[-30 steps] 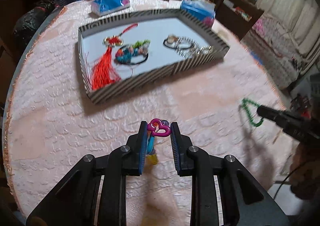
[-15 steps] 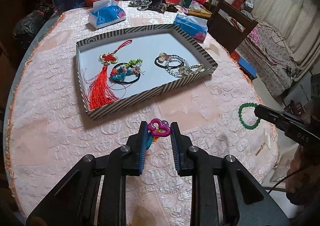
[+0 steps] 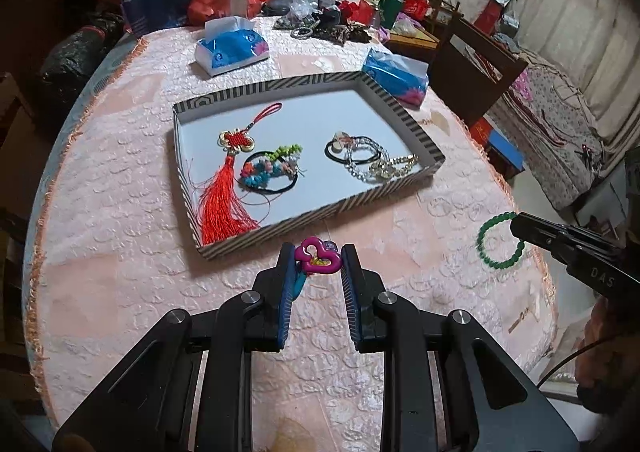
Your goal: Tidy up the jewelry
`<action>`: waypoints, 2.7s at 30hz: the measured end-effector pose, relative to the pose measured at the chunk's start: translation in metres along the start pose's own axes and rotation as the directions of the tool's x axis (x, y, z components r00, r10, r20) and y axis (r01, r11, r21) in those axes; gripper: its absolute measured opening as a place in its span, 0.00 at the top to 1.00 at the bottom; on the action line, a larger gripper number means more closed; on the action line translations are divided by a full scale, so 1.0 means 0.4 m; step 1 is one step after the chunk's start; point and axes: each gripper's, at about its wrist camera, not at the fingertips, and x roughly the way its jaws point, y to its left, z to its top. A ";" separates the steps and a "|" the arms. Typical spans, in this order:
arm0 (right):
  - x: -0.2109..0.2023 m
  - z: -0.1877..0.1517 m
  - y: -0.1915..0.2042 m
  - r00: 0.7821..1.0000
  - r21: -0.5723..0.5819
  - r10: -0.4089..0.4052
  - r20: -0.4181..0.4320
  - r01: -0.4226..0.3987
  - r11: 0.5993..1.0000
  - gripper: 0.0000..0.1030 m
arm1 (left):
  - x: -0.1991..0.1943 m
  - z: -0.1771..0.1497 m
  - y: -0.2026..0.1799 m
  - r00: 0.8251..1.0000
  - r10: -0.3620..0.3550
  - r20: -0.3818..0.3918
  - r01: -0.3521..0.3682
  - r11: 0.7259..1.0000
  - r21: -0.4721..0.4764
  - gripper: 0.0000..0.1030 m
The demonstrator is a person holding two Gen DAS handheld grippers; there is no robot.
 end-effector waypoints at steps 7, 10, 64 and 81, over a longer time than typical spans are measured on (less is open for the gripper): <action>0.020 0.049 0.003 1.000 -0.037 -0.002 -0.007 0.002 0.999 0.94 | 0.016 0.030 0.009 1.000 0.011 0.006 -0.011 1.000 -0.027 0.79; 0.031 0.073 0.005 1.000 -0.053 -0.006 -0.009 0.006 0.999 0.94 | 0.024 0.050 0.010 1.000 0.017 0.010 -0.017 0.999 -0.033 0.79; 0.242 0.208 -0.038 0.981 -0.142 -0.193 0.030 0.195 0.970 0.14 | 0.190 0.175 0.067 0.957 0.284 0.058 -0.286 0.957 0.044 0.25; 0.037 0.059 0.021 0.982 -0.008 -0.186 0.022 0.186 0.983 0.13 | -0.011 0.074 -0.004 0.987 0.142 0.070 -0.137 0.988 -0.070 0.00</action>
